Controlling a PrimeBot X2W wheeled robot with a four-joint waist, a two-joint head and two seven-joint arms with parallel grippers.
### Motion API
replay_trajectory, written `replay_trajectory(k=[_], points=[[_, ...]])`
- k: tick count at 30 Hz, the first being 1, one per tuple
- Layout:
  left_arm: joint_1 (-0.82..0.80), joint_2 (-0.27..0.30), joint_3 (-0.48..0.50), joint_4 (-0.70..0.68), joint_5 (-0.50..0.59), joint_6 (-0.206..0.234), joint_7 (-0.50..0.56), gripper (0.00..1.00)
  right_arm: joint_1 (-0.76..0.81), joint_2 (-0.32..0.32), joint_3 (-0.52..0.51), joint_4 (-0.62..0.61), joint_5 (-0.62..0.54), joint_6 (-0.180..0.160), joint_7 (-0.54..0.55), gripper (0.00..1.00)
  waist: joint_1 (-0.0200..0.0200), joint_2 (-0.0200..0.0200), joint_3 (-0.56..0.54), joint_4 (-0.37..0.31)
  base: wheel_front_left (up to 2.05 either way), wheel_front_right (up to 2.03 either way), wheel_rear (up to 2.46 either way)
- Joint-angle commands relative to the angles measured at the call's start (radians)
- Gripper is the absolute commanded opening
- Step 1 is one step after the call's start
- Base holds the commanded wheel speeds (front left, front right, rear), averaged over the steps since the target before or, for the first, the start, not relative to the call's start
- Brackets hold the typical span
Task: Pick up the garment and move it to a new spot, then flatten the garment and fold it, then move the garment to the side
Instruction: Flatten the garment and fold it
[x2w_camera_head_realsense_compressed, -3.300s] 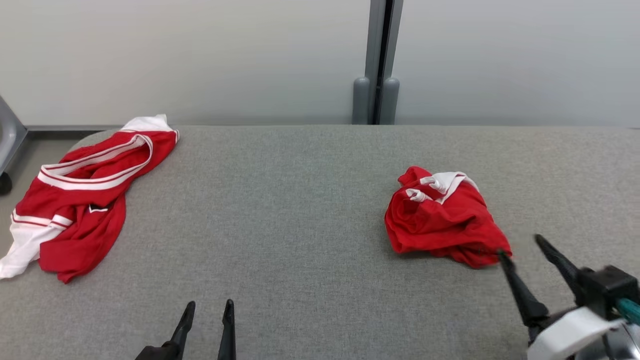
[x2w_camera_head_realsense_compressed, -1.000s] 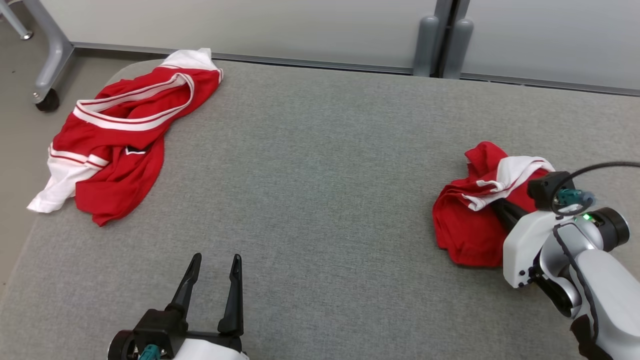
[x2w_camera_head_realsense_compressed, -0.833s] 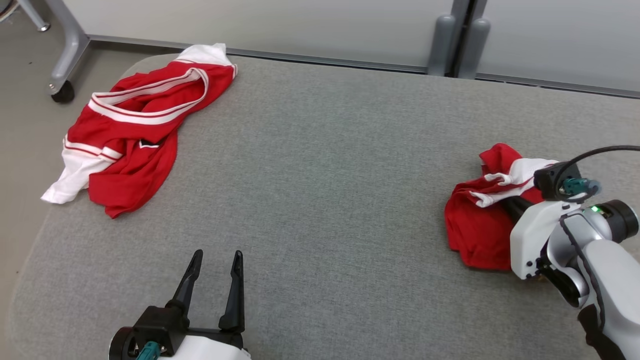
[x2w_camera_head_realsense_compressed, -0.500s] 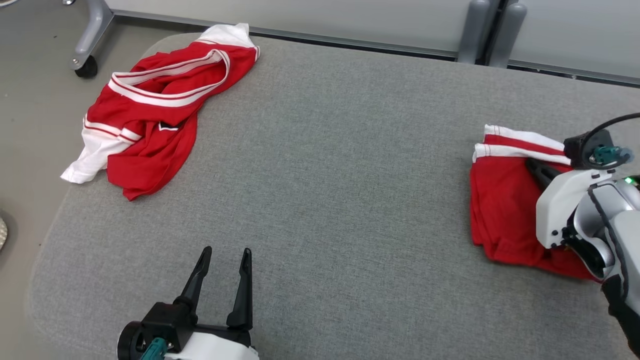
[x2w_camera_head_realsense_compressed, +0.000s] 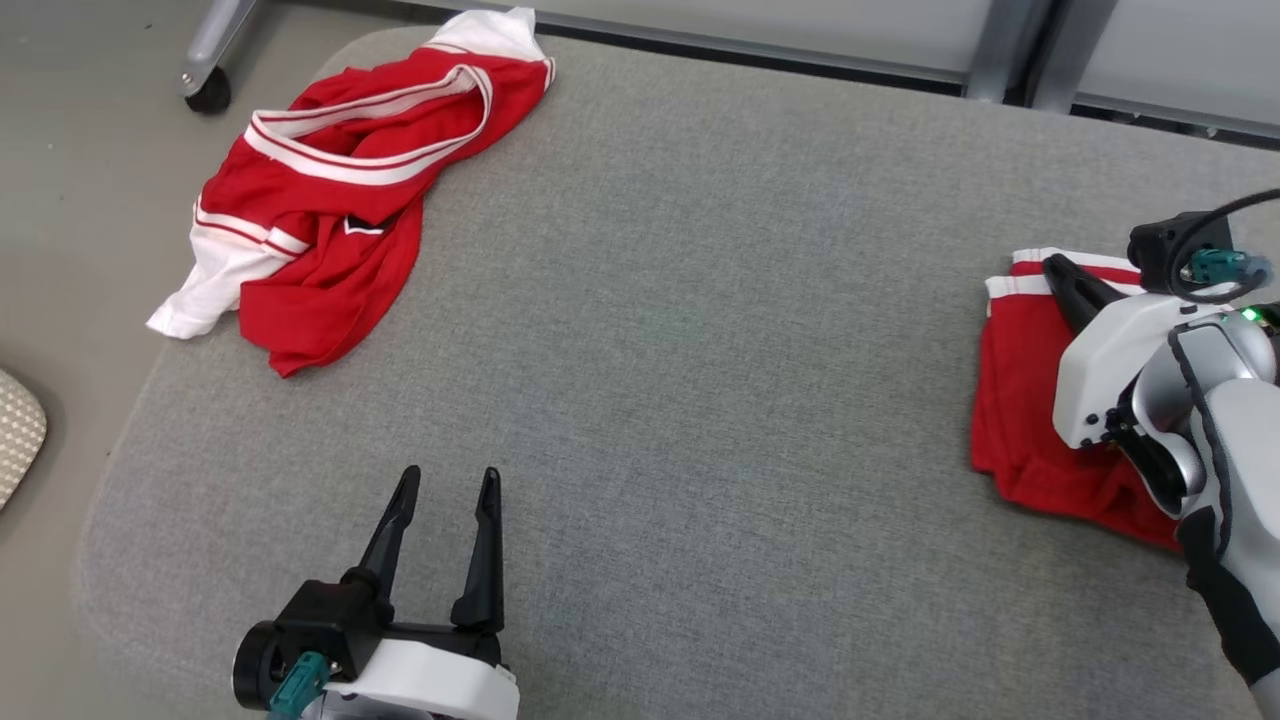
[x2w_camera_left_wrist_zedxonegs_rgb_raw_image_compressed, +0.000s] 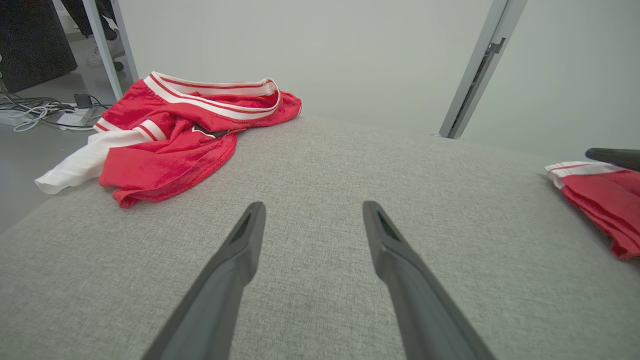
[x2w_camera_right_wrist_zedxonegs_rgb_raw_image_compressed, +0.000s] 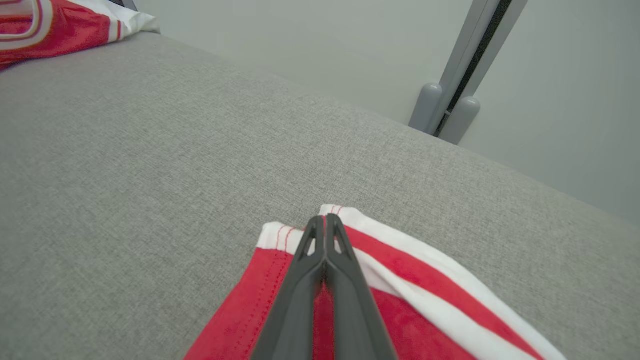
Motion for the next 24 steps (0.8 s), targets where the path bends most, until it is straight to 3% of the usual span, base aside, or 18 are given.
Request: replay_trajectory(k=[1, 3, 4, 5, 6, 14, 19, 24], points=[[0.009, 0.004, 0.011, 0.001, 0.009, 0.004, -0.004, 1.0, 0.015, -0.003, -0.004, -0.009, -0.004, 0.0, -0.021, 0.0, 0.0, 0.0, -0.039, -0.037, 0.0, 0.0, 0.0], [0.029, 0.004, 0.034, 0.003, 0.018, 0.0, -0.004, 1.0, 0.046, 0.012, -0.015, -0.035, -0.001, 0.0, -0.068, 0.0, 0.0, 0.0, -0.078, -0.07, 0.0, 0.0, 0.0], [0.039, 0.005, 0.048, 0.003, 0.023, -0.001, -0.004, 1.0, 0.066, 0.022, -0.019, -0.053, 0.002, 0.0, -0.092, 0.2, 0.0, 0.0, -0.099, -0.088, 0.0, 0.0, 0.0], [0.05, 0.004, 0.061, 0.002, 0.028, -0.003, -0.004, 1.0, 0.088, 0.027, -0.03, -0.074, 0.01, 0.0, -0.115, 0.49, 0.0, 0.0, -0.12, -0.107, 0.0, 0.0, 0.0], [0.061, 0.004, 0.077, 0.001, 0.035, -0.007, -0.004, 1.0, 0.113, 0.025, -0.038, -0.096, 0.008, 0.0, -0.138, 1.0, 0.0, 0.0, -0.14, -0.126, 0.0, 0.0, 0.0], [0.148, 0.006, 0.175, 0.025, 0.086, -0.036, -0.004, 1.0, 0.426, -0.031, -0.159, -0.266, -0.031, 0.0, -0.296, 1.0, 0.0, 0.0, -0.281, -0.208, 0.0, 0.0, 0.0], [0.18, 0.006, 0.222, 0.02, 0.1, -0.048, -0.003, 1.0, 0.585, 0.001, -0.246, -0.329, -0.056, 0.0, -0.344, 1.0, 0.0, 0.0, -0.305, -0.235, 0.0, 0.0, 0.0], [0.208, 0.005, 0.274, 0.015, 0.118, -0.066, -0.002, 1.0, 0.749, 0.073, -0.338, -0.375, -0.093, 0.0, -0.375, 1.0, 0.0, 0.0, -0.315, -0.26, 0.0, 0.0, 0.0]])
